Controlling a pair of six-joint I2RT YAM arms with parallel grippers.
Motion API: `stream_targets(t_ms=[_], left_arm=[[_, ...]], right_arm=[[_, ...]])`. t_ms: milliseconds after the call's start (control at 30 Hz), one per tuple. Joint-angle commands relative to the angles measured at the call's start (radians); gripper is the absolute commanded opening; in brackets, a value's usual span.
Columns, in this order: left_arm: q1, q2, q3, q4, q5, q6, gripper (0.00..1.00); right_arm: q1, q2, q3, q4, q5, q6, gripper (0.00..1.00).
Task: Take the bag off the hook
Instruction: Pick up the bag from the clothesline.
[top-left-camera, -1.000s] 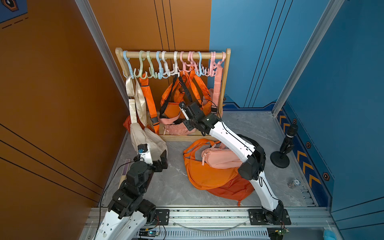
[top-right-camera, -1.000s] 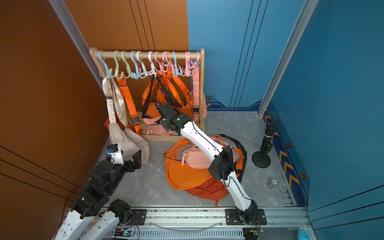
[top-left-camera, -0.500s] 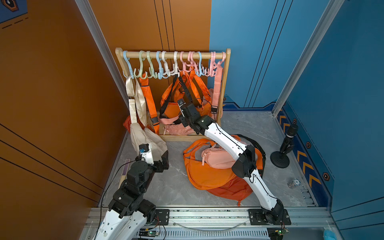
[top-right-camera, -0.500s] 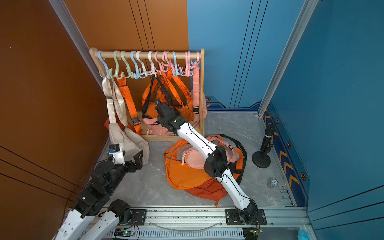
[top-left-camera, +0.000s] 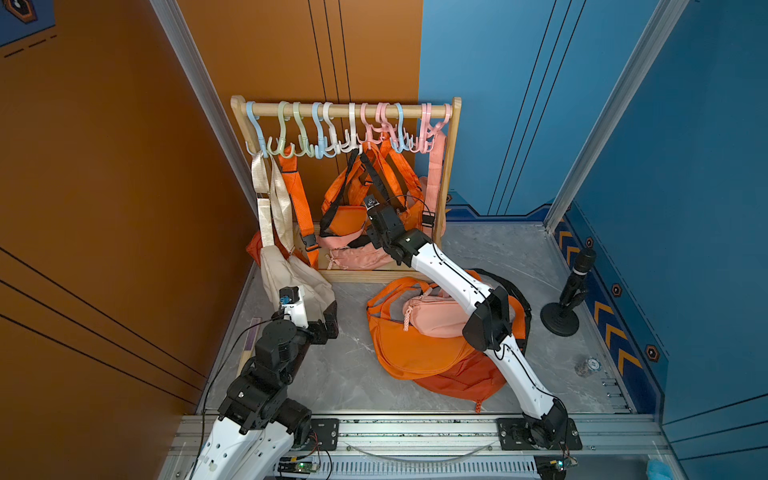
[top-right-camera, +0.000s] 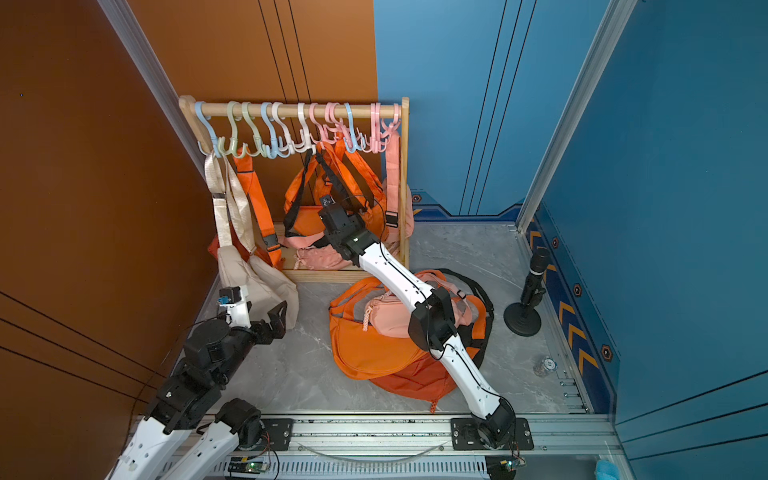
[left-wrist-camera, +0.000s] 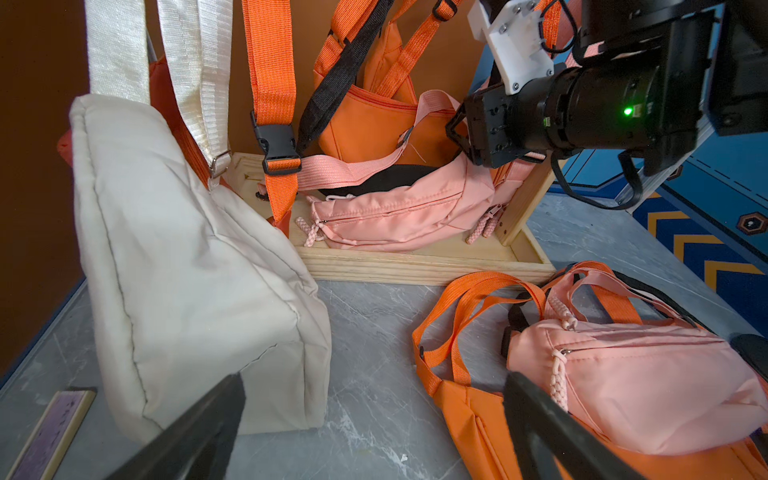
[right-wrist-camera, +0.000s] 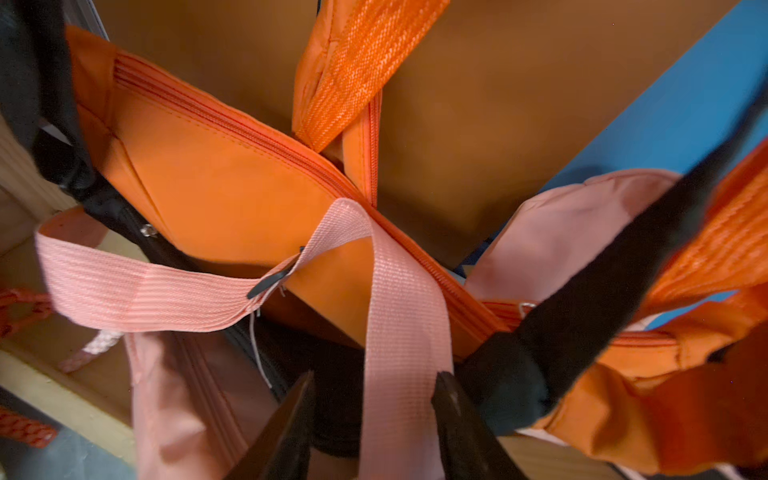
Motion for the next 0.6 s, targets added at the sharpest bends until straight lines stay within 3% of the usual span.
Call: stream_targets(t_ms=[0,100,567], left_arm=[[0.011,0.005,-0.013,0.013,0.027,-0.007,0.98],[0.013,0.007,-0.014,0.013,0.024,-0.006,0.98],[0.069,0.033,-0.003,0.056,0.034,0.018,0.98]], right_arm=[[-0.002,0.001,0.023,-0.003,0.021,0.006,0.30],[0.000,-0.003,0.020,-0.009,0.012,0.009,0.00],[0.021,-0.150,-0.060,-0.002,-0.006,-0.008,0.00]])
